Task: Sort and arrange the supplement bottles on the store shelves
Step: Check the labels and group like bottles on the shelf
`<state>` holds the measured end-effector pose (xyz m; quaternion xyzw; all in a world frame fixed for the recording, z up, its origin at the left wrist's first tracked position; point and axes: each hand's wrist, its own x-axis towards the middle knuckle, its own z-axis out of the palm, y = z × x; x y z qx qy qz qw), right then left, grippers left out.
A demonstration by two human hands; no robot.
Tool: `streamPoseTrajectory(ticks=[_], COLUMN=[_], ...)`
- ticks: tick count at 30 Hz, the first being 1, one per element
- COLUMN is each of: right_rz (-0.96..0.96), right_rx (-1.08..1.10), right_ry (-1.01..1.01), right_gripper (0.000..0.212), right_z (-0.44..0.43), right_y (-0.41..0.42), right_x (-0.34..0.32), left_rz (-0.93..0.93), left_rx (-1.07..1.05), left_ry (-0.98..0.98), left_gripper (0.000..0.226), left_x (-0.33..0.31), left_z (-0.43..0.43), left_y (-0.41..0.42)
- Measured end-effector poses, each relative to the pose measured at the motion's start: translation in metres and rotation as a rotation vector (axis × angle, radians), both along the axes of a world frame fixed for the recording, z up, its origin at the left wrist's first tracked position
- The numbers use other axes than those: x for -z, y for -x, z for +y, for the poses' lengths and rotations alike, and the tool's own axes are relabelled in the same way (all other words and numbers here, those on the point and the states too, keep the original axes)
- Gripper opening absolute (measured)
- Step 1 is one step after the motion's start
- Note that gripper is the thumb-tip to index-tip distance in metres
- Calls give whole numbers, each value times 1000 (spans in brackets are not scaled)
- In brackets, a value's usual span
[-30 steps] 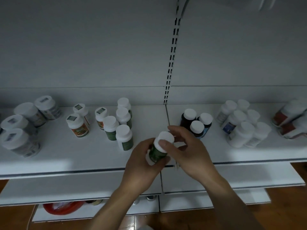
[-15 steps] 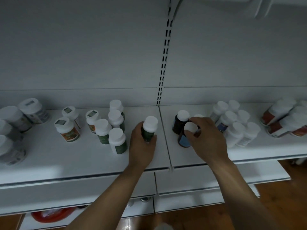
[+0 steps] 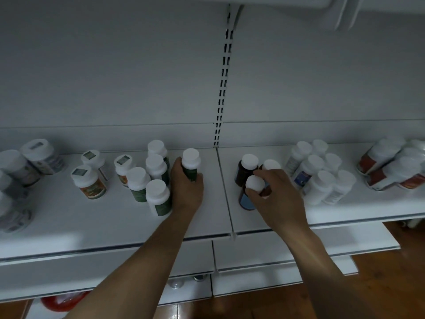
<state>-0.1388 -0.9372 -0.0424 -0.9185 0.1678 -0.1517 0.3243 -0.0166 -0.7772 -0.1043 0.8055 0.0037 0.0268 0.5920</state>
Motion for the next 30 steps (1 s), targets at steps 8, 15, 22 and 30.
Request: streamPoseTrajectory(ticks=[8,15,22,30], right_rz=[-83,-226,-428,-460], right_rx=[26,-66,-268,-420], right_ry=[-65,-212,-106,-133], right_gripper=[35,43,48,44], right_z=[3,27,34,-22], right_y=[8,28,54,78], right_x=[0,-11,-29,-38], left_rz=[111,63,-59,-216], left_rx=[205,533,533,451], left_ry=[-17,-50,47,65], left_gripper=[86,71,59,58], left_x=[-20,-39,-50,-60], left_z=[15,19,10,-36], left_y=[73,108,119,147])
